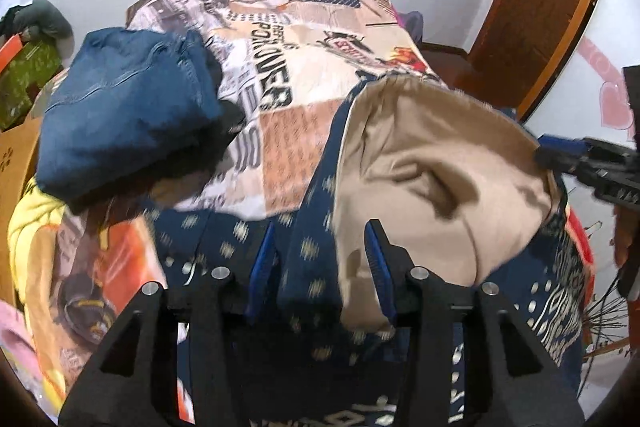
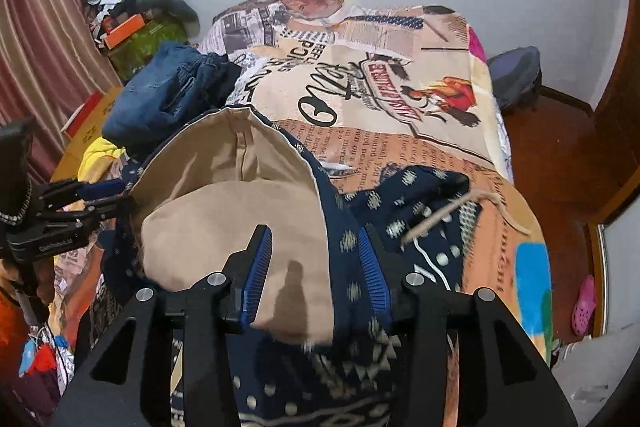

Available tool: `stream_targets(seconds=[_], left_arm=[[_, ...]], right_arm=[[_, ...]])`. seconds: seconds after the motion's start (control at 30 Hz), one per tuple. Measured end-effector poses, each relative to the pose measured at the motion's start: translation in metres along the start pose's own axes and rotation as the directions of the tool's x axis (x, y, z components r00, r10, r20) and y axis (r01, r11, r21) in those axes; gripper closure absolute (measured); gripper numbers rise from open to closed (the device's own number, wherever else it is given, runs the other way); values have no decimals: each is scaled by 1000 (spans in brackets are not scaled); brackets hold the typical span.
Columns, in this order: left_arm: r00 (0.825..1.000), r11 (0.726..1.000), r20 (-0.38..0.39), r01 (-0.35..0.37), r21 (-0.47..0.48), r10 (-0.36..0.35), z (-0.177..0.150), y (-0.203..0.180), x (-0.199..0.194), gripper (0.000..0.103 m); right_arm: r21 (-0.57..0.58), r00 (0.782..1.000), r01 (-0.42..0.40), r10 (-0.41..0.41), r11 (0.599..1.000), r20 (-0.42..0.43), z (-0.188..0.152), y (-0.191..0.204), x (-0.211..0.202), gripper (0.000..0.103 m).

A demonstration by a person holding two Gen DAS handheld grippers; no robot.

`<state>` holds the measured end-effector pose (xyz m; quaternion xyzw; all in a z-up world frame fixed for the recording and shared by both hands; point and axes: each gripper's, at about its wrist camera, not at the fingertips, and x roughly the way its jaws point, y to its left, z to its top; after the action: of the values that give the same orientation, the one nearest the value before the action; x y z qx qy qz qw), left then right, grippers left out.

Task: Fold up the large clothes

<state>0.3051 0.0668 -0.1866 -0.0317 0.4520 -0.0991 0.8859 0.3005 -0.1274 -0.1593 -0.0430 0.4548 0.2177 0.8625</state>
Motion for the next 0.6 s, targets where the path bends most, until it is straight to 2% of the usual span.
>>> stream_targets(seconds=[0.27,0.4,0.5,0.6], left_arm=[[1000,1000,-6,27,16,-27,34,-2,39,58],[1000,1000,-21,13,26,-13,44,-1,59,58],[999,1000,-37,-13,6,14,47,2,72,58],[998,999,-63,4,-33,-6,46,7,80,58]], right_arm=[[-9,999,-20,19,1000,-49,18,-6,27,62],[8,996,-34,34,999,-78,26,-8,44,62],[51,991,-81,86,995,-105,28,-12,56,62],[85,987,-95,105,992,-118,28,-14,63,62]])
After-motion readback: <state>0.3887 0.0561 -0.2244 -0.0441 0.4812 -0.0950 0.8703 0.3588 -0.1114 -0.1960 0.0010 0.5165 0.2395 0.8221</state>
